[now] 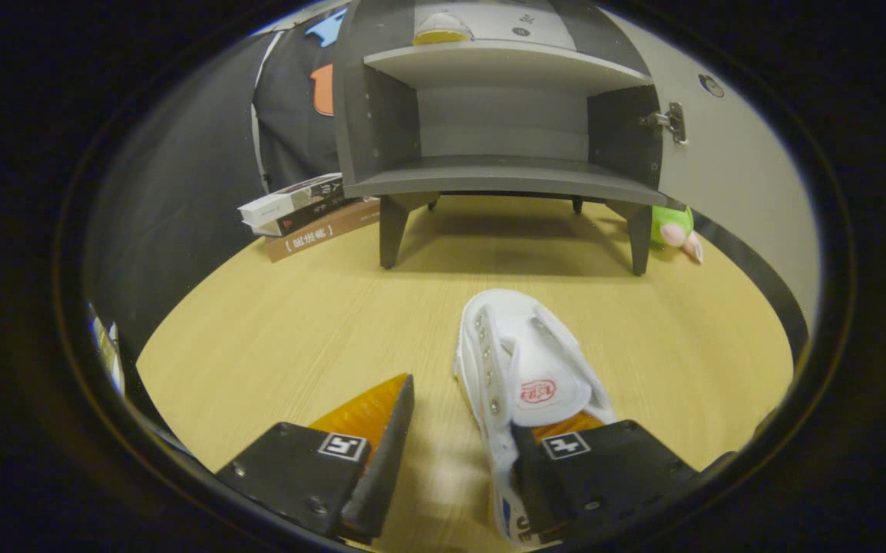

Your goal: Open the shoe cabinet door, grab the shoes and put them into the shoe cabinet, then close the shoe cabinet door.

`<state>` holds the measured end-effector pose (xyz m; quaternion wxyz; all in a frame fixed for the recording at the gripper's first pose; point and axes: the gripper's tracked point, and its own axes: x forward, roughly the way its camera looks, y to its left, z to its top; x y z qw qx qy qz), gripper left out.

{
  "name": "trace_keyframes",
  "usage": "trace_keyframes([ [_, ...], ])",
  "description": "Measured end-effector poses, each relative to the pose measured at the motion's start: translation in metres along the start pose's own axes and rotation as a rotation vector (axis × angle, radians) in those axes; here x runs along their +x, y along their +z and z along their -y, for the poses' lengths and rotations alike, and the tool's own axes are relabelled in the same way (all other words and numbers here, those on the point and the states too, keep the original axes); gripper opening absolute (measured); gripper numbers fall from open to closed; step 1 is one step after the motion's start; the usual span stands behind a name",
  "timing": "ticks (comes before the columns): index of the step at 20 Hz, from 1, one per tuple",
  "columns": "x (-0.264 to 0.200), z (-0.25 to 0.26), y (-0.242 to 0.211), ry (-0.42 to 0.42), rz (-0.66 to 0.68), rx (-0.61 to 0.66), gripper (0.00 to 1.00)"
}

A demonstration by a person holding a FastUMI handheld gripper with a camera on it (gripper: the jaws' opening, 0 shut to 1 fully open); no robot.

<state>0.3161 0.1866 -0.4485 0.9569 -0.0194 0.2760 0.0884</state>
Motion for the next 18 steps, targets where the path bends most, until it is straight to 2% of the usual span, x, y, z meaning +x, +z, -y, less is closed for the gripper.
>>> trace_keyframes([
  [2,0.001,0.012,0.003,-0.029,0.005,0.018,0.40],
  [4,0.003,0.009,0.004,-0.017,-0.011,0.011,0.16],
  [5,0.003,0.010,0.005,-0.027,-0.018,-0.007,0.12],
  [10,-0.018,0.015,0.030,-0.053,0.005,-0.003,0.11],
  [18,-0.098,0.028,0.119,-0.098,0.134,0.000,0.11],
])
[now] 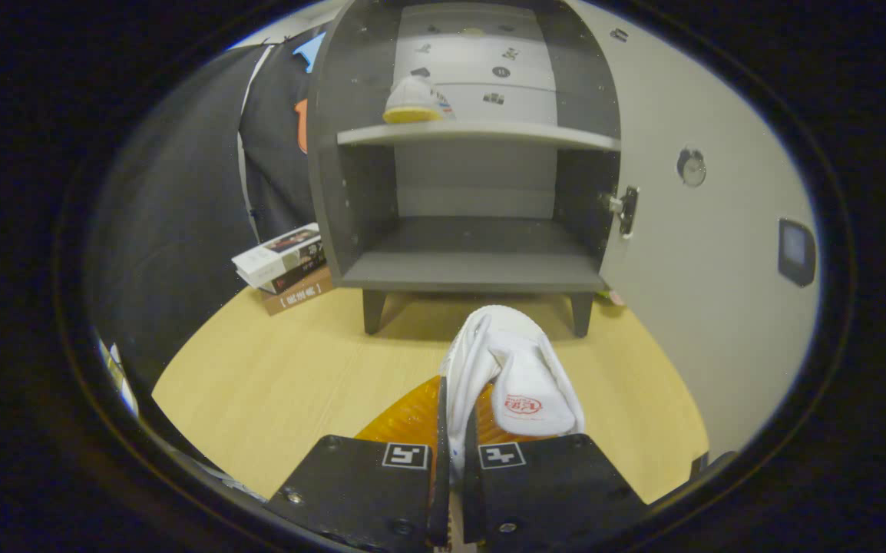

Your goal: Open the shoe cabinet door, grab the shoes and put them into the shoe cabinet, then close the shoe cabinet door.

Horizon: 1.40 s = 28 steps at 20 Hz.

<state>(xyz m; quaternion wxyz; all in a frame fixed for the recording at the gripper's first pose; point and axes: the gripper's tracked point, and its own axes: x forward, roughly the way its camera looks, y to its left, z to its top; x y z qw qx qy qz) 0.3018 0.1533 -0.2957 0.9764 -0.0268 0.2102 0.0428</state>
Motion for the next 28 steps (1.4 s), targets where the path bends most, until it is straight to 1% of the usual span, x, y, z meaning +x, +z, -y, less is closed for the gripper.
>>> trace_keyframes([
  [4,-0.040,0.010,0.078,-0.040,0.099,-0.013,0.11],
  [7,-0.060,0.017,0.134,-0.072,0.167,-0.035,0.11],
  [12,-0.065,0.019,0.211,-0.097,0.260,-0.082,0.11],
  [19,-0.030,0.026,0.286,-0.102,0.299,-0.121,0.11],
  [26,0.032,0.036,0.342,-0.107,0.326,-0.132,0.11],
  [28,0.053,0.039,0.351,-0.114,0.323,-0.137,0.11],
])
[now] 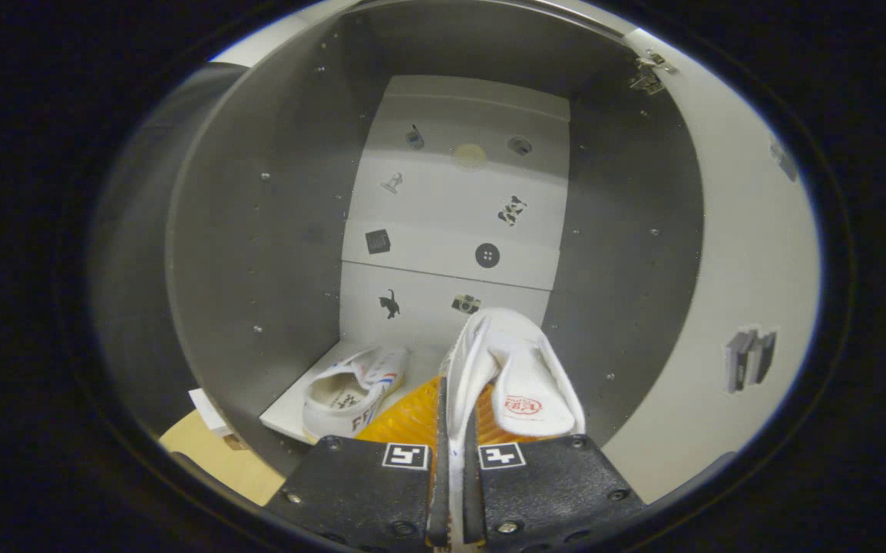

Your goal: Open the shoe cabinet door, grab the shoes and put them into the shoe cabinet, then close the shoe cabinet door.

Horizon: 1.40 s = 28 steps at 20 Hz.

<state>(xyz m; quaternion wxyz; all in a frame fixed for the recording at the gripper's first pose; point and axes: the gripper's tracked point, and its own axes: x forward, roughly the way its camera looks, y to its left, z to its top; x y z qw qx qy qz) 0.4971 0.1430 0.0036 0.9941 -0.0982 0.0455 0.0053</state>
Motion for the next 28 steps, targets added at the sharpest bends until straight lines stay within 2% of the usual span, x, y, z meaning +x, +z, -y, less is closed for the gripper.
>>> trace_keyframes([
  [8,0.081,-0.001,-0.023,0.013,-0.092,-0.013,0.11],
  [12,0.102,0.000,-0.039,0.018,-0.146,-0.004,0.11],
  [16,0.111,-0.006,-0.046,0.019,-0.186,-0.036,0.11],
  [19,0.117,-0.018,-0.058,0.051,-0.251,-0.032,0.10],
  [21,0.119,-0.024,-0.065,0.071,-0.293,0.009,0.11],
  [28,0.119,-0.025,-0.067,0.062,-0.329,0.075,0.11],
])
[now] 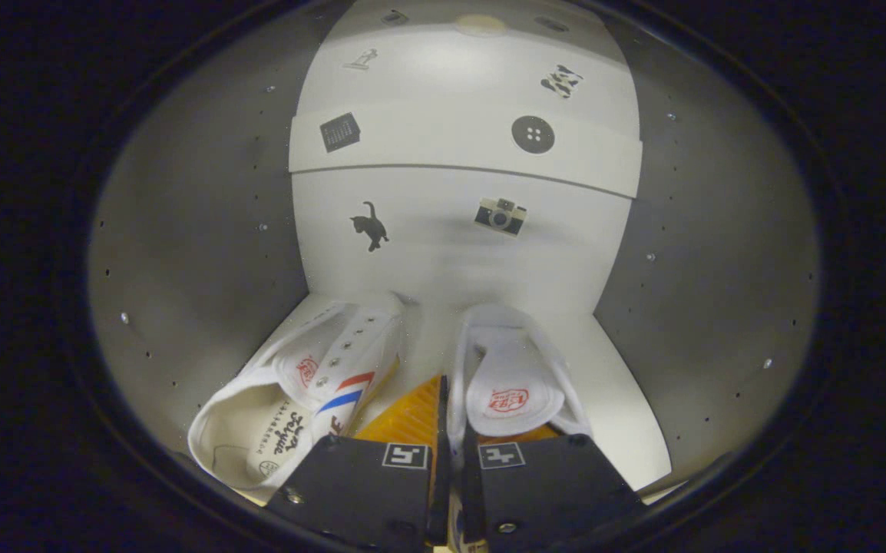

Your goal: Open the shoe cabinet door, grab the shoes and put them into the shoe cabinet, then close the shoe cabinet door.

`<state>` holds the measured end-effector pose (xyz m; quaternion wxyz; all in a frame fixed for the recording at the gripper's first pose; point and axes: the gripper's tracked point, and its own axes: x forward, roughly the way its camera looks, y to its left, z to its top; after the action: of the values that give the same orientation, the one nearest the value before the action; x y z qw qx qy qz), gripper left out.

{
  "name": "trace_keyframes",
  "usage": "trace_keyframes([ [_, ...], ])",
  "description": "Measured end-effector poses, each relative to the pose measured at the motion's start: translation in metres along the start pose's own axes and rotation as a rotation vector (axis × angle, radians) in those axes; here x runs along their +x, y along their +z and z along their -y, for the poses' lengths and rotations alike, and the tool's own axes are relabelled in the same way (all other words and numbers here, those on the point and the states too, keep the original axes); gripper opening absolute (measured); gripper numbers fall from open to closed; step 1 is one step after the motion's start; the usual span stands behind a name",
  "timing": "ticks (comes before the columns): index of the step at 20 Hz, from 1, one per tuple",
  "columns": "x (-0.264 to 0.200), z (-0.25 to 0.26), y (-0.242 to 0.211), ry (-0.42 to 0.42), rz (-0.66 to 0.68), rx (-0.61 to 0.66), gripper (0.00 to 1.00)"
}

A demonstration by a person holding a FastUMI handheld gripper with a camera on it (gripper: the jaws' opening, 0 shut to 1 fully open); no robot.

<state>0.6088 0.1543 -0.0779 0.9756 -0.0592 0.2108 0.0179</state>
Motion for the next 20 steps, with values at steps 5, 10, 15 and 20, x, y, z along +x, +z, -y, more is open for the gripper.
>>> trace_keyframes([
  [5,-0.010,0.004,0.000,-0.024,-0.008,0.005,0.22],
  [10,-0.047,-0.001,-0.003,-0.005,0.029,-0.016,0.62],
  [15,-0.098,-0.001,-0.009,0.000,0.092,0.006,0.75],
  [20,-0.150,-0.002,-0.013,-0.001,0.158,-0.009,0.85],
])
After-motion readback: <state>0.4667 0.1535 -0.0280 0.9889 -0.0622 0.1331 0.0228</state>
